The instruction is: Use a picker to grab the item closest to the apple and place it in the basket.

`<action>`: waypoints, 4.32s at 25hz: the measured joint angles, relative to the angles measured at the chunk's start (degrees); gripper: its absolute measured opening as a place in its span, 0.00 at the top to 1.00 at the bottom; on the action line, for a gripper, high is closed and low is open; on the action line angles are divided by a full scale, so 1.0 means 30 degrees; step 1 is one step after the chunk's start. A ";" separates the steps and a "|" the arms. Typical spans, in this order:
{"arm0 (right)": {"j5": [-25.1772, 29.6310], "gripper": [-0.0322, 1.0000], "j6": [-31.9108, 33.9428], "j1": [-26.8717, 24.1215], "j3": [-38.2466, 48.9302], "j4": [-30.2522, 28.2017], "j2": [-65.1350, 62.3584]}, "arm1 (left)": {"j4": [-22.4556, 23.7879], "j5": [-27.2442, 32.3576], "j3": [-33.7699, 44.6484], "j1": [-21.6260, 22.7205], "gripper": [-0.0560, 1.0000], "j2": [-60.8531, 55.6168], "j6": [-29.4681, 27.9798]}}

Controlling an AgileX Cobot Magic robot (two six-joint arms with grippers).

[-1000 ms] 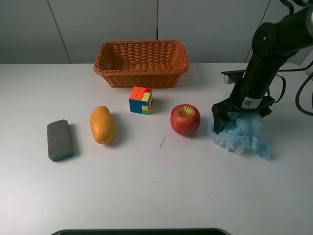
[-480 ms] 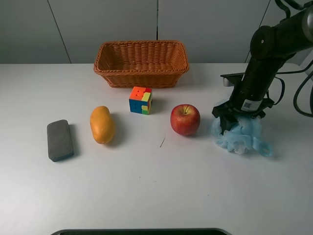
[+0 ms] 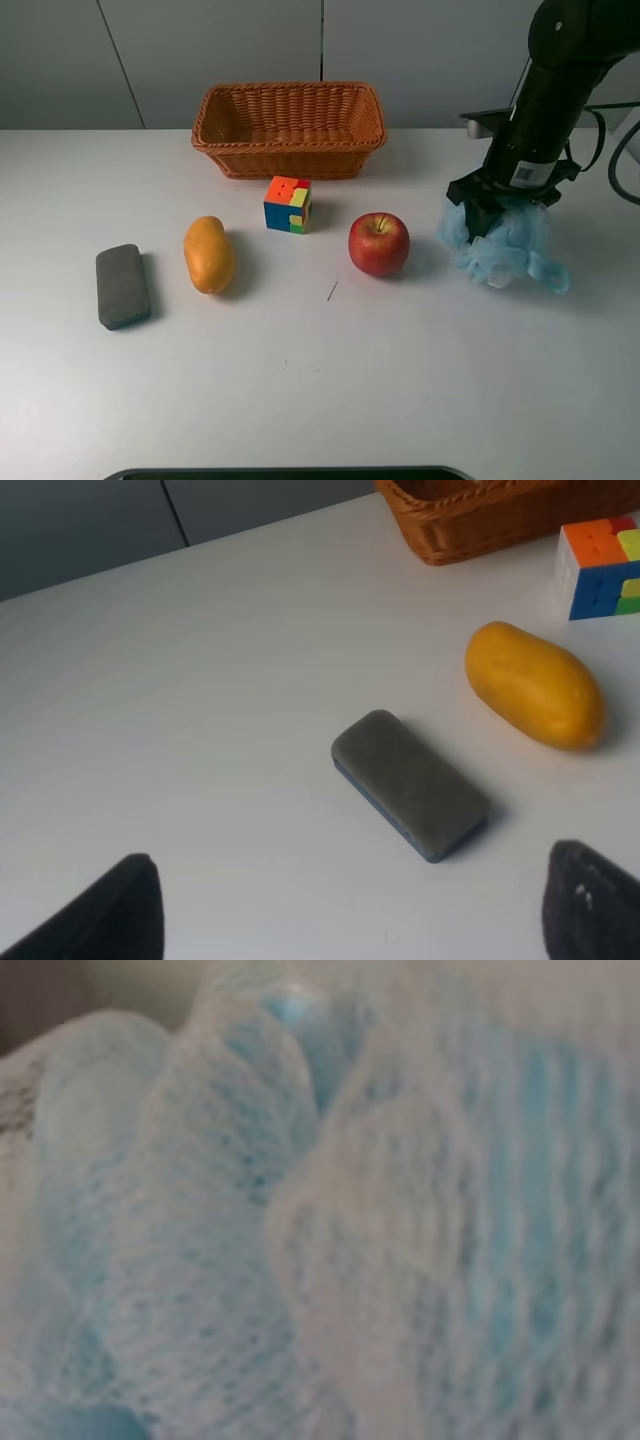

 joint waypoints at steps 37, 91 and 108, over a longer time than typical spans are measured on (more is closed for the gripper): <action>-0.2097 0.73 -0.1677 0.4044 -1.8343 0.5575 0.6818 | 0.0000 0.0000 0.0000 0.0000 0.26 0.0000 -0.0039; 0.2146 0.29 -0.1372 0.4380 -0.4124 0.0479 -0.9812 | 0.0000 0.0000 0.0000 0.0000 0.26 0.0000 -0.0039; 0.2265 0.29 -0.0269 0.3856 1.2859 0.0658 -2.5287 | 0.0000 0.0000 0.0000 0.0000 0.26 0.0000 -0.0074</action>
